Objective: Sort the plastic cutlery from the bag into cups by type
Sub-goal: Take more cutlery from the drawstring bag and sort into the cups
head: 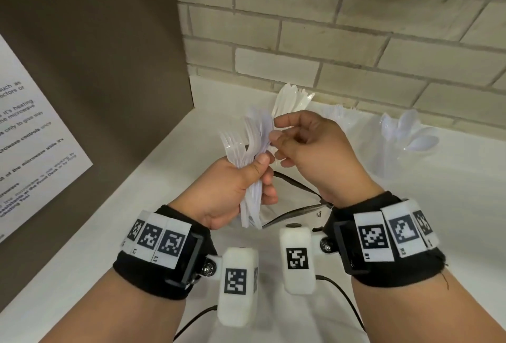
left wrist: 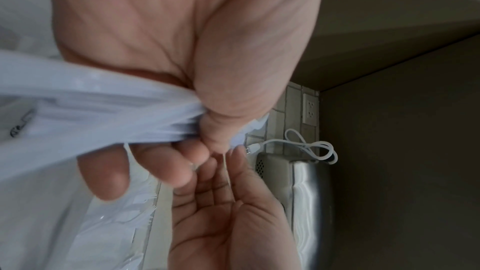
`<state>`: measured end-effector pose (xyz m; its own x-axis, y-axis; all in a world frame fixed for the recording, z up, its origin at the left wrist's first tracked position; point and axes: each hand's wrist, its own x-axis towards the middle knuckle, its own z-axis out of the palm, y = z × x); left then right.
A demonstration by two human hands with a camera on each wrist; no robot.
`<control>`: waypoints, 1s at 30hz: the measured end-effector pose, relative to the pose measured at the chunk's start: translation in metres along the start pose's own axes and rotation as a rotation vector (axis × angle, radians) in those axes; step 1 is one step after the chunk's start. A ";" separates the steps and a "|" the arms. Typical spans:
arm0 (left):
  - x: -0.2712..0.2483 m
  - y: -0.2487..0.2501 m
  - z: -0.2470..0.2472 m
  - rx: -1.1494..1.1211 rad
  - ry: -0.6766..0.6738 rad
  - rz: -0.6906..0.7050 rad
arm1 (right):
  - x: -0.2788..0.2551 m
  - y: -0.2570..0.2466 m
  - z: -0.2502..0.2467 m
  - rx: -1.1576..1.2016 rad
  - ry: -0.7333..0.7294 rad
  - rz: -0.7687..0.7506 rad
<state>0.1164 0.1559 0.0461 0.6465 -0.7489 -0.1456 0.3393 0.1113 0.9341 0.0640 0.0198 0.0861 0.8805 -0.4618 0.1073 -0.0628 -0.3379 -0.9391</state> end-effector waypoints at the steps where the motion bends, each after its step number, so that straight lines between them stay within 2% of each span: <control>1: 0.001 0.000 0.000 0.024 0.023 -0.004 | -0.001 -0.001 0.000 -0.014 0.034 -0.020; 3: 0.003 0.000 0.001 0.109 0.087 0.015 | -0.002 -0.004 0.002 -0.048 0.041 -0.048; 5: 0.006 0.000 0.002 0.192 0.132 0.033 | -0.004 -0.007 0.006 -0.108 -0.017 -0.062; 14: 0.005 0.001 0.002 0.261 0.122 0.043 | 0.001 -0.002 0.015 -0.199 -0.065 -0.010; 19: 0.007 0.004 0.001 0.396 0.152 0.051 | -0.003 -0.001 0.023 -0.307 -0.137 -0.022; 30: 0.011 -0.008 0.004 0.420 0.209 0.031 | 0.002 0.002 0.029 -0.287 -0.218 0.108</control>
<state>0.1185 0.1444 0.0386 0.7903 -0.5970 -0.1379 0.0398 -0.1746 0.9838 0.0793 0.0421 0.0744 0.9390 -0.3323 -0.0889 -0.2630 -0.5269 -0.8082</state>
